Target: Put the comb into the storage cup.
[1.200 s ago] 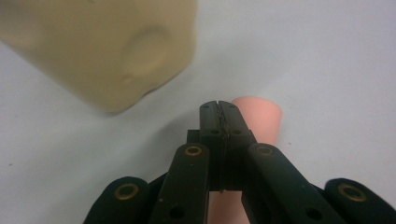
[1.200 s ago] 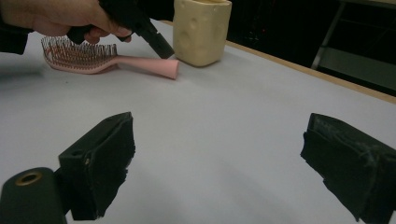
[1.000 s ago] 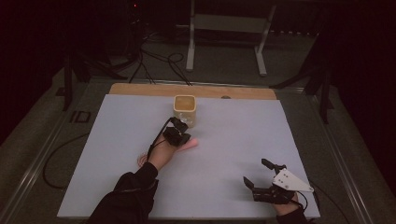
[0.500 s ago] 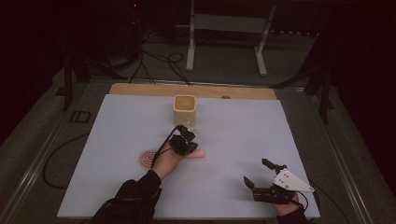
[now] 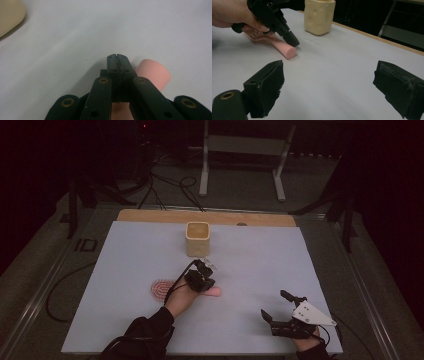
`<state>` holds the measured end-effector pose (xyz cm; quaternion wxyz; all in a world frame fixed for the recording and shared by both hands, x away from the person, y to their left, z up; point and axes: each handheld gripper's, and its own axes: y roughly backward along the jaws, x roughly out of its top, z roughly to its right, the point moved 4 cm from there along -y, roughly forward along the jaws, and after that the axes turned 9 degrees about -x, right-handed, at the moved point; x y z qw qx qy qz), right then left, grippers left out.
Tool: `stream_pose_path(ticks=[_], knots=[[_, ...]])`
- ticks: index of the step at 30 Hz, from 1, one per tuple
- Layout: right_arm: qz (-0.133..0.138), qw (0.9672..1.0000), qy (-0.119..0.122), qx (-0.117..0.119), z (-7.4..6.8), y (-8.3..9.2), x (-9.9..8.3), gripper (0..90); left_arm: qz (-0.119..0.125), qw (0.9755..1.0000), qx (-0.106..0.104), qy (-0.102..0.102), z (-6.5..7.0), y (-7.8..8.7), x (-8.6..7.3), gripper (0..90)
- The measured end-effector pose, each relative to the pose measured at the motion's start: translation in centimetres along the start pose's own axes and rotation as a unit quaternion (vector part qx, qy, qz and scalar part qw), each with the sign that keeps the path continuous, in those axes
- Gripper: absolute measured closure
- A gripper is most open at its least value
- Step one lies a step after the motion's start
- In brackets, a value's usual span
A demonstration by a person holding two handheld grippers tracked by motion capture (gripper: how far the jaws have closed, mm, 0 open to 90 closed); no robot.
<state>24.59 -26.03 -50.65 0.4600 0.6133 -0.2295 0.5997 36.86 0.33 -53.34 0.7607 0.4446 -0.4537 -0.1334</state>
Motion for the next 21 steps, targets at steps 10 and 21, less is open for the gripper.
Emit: stream_pose_path(ticks=[10, 21], knots=[[0.0, 1.0, -0.001, 0.002, -0.1, 0.0, 0.0, 9.2, -0.01, 0.9998, -0.012, -0.014, 1.5, 0.5, -1.2, 89.9], [0.0, 1.0, -0.001, 0.001, -0.1, 0.0, 0.0, 9.2, -0.018, 0.9996, -0.011, -0.021, 2.9, 1.3, -3.0, 89.9]])
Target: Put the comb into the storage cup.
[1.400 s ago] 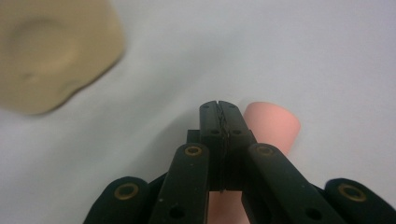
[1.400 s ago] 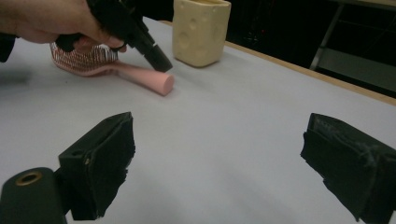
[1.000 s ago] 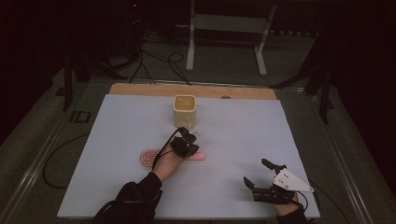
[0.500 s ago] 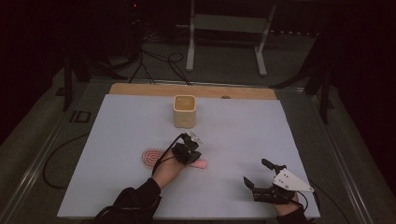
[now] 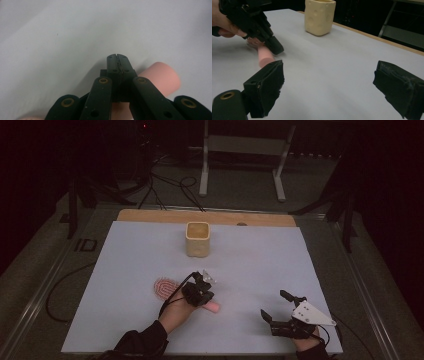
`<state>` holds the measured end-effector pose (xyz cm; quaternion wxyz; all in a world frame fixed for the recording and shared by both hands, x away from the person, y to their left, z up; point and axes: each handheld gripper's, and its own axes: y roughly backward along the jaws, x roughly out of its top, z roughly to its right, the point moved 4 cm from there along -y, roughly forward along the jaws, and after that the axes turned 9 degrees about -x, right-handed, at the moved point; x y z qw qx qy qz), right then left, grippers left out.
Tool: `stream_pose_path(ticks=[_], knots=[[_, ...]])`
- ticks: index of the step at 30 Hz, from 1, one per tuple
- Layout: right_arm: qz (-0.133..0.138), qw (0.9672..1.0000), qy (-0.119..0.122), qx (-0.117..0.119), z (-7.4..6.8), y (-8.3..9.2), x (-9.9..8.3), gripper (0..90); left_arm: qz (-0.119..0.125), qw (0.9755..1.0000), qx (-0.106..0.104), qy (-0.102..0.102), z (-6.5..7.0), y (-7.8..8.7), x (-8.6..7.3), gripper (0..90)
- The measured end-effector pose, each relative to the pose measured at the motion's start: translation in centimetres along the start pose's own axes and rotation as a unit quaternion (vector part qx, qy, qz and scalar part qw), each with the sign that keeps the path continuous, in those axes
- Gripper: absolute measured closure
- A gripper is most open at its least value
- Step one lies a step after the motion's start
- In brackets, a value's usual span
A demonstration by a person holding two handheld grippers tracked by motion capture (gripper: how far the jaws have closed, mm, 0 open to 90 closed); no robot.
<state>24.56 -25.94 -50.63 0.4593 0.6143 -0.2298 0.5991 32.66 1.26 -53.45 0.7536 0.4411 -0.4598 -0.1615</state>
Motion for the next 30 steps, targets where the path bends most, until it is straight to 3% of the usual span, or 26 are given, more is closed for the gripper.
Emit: stream_pose_path(ticks=[6, 16, 21, 27, 30], knots=[[-0.001, 1.0, 0.0, -0.001, 0.0, 0.0, 0.0, 9.2, 0.0, 1.0, -0.007, 0.005, 0.3, 0.9, -1.2, 89.9], [0.0, 1.0, -0.003, -0.001, 0.0, -0.1, 0.0, 9.2, -0.018, 0.9998, -0.001, 0.004, 0.6, 2.0, -3.1, 89.9], [-0.001, 1.0, -0.001, -0.002, 0.0, 0.0, 0.0, 9.3, -0.031, 0.9994, -0.014, 0.006, 0.8, 3.3, -4.7, 89.9], [-0.003, 1.0, 0.0, -0.001, 0.0, -0.1, 0.0, 9.2, -0.037, 0.9992, -0.011, 0.009, 0.6, 3.9, -5.7, 89.9], [-0.005, 1.0, 0.002, -0.001, -0.1, -0.1, -0.1, 9.2, -0.056, 0.9983, -0.017, 0.008, 0.3, 4.7, -6.6, 89.9]])
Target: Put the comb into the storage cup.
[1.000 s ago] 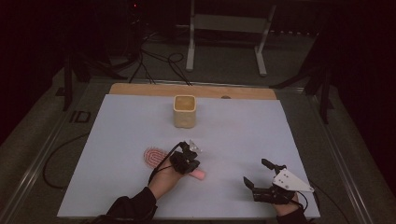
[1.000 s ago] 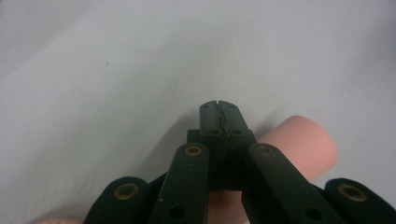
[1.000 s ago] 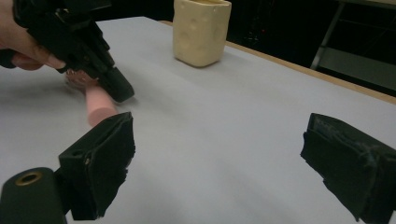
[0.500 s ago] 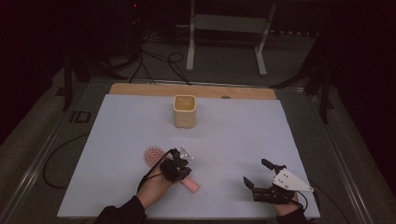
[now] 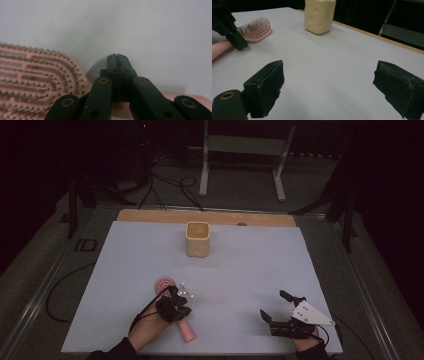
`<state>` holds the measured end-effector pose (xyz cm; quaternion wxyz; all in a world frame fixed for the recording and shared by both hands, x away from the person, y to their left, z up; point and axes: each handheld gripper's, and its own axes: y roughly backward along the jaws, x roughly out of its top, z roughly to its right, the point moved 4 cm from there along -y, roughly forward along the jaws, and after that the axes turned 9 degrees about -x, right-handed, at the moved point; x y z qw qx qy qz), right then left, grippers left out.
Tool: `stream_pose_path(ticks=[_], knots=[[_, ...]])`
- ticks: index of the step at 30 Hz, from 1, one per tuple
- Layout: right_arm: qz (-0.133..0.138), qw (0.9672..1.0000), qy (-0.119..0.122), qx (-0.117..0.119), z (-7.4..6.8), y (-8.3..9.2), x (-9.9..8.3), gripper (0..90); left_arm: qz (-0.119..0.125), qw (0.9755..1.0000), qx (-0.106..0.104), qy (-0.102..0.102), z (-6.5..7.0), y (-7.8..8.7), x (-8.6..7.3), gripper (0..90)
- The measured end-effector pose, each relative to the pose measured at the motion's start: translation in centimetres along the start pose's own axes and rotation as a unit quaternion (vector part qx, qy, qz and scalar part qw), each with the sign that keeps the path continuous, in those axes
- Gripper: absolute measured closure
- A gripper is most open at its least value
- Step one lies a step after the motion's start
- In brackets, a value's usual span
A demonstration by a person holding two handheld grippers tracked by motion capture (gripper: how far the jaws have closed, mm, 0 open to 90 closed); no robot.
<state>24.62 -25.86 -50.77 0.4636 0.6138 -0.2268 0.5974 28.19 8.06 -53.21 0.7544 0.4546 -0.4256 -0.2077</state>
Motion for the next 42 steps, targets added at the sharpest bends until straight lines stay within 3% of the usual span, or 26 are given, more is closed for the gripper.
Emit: stream_pose_path(ticks=[11, 19, 30, 36, 42], knots=[[0.0, 1.0, 0.0, 0.001, 0.0, 0.0, 0.0, 9.3, -0.033, 0.9994, -0.001, 0.006, -0.3, 1.9, -2.7, 89.8], [0.0, 1.0, -0.003, 0.0, 0.0, 0.0, 0.0, 9.2, -0.061, 0.9979, 0.017, 0.011, -1.2, 3.3, -4.7, 89.7], [0.0, 1.0, -0.001, 0.001, -0.1, -0.1, 0.0, 9.3, -0.067, 0.9963, 0.042, 0.035, -2.4, 5.3, -7.1, 89.8], [-0.001, 1.0, -0.001, 0.0, -0.1, -0.1, 0.0, 9.2, -0.067, 0.9946, 0.061, 0.051, -3.8, 6.4, -8.3, 89.8], [-0.002, 1.0, -0.001, 0.002, -0.2, -0.2, 0.0, 9.3, -0.068, 0.9943, 0.06, 0.056, -4.3, 7.2, -9.1, 89.7]])
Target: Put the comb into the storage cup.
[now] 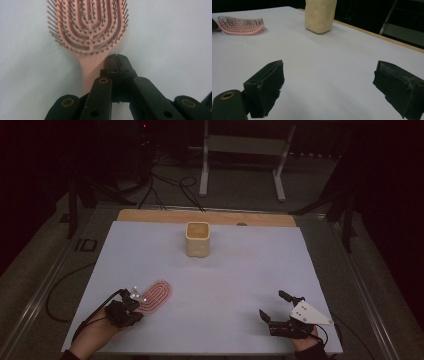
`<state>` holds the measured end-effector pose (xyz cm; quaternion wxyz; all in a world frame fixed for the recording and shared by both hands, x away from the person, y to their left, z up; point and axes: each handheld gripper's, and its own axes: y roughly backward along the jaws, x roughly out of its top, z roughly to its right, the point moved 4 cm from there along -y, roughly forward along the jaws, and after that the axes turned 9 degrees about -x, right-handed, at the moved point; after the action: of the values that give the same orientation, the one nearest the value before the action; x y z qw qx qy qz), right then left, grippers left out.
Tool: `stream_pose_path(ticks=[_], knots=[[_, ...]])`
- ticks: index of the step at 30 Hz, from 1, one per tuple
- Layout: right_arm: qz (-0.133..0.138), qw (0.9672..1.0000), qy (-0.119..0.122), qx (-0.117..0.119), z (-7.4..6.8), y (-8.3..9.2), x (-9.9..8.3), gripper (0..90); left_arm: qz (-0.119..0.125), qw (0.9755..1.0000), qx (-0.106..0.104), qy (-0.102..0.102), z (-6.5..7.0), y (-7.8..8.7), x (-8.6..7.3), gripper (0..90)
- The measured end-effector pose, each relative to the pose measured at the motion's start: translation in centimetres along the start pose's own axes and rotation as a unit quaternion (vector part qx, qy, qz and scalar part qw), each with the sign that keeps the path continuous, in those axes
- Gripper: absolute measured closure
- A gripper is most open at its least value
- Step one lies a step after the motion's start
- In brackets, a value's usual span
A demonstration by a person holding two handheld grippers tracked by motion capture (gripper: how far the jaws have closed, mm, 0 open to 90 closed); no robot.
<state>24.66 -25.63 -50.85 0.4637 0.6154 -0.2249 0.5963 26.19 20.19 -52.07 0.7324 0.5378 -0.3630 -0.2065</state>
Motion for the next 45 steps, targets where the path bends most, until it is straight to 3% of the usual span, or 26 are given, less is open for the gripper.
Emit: stream_pose_path(ticks=[4, 9, 14, 18, 22, 29, 33, 42, 45], knots=[[-0.001, 1.0, 0.0, 0.0, 0.0, 0.0, 0.0, 9.2, 0.003, 1.0, 0.003, -0.003, 0.2, 1.1, -0.3, 89.5], [-0.002, 1.0, 0.003, 0.001, 0.0, -0.1, -0.1, 9.2, 0.028, 0.9995, 0.012, 0.007, -0.2, 3.4, -0.6, 85.6], [-0.004, 1.0, 0.0, 0.001, -0.1, -0.1, -0.1, 9.2, 0.027, 0.9989, 0.034, 0.018, -0.6, 4.5, -1.0, 66.3], [-0.003, 1.0, 0.0, 0.001, -0.1, -0.1, -0.1, 9.2, 0.011, 0.9996, 0.02, 0.019, -0.5, 4.4, -0.9, 56.3], [-0.001, 1.0, -0.003, 0.002, 0.0, -0.1, 0.0, 9.2, -0.002, 0.9995, 0.021, 0.022, -0.6, 3.8, -0.7, 47.4], [-0.003, 1.0, -0.002, 0.001, -0.1, -0.1, -0.1, 9.2, -0.014, 0.9996, 0.008, 0.023, -0.6, 3.2, -0.1, 18.3], [-0.003, 1.0, -0.002, 0.0, 0.0, -0.1, -0.1, 9.2, -0.026, 0.999, 0.001, 0.037, -1.1, 2.8, 0.2, 2.7], [-0.004, 1.0, -0.001, 0.001, -0.1, -0.1, -0.1, 9.2, -0.054, 0.9978, -0.006, 0.038, -1.8, 1.9, 0.8, 4.8], [-0.003, 1.0, -0.001, 0.001, -0.1, -0.1, -0.1, 9.3, -0.054, 0.9976, -0.009, 0.042, -2.3, 1.9, 1.0, 8.5]])
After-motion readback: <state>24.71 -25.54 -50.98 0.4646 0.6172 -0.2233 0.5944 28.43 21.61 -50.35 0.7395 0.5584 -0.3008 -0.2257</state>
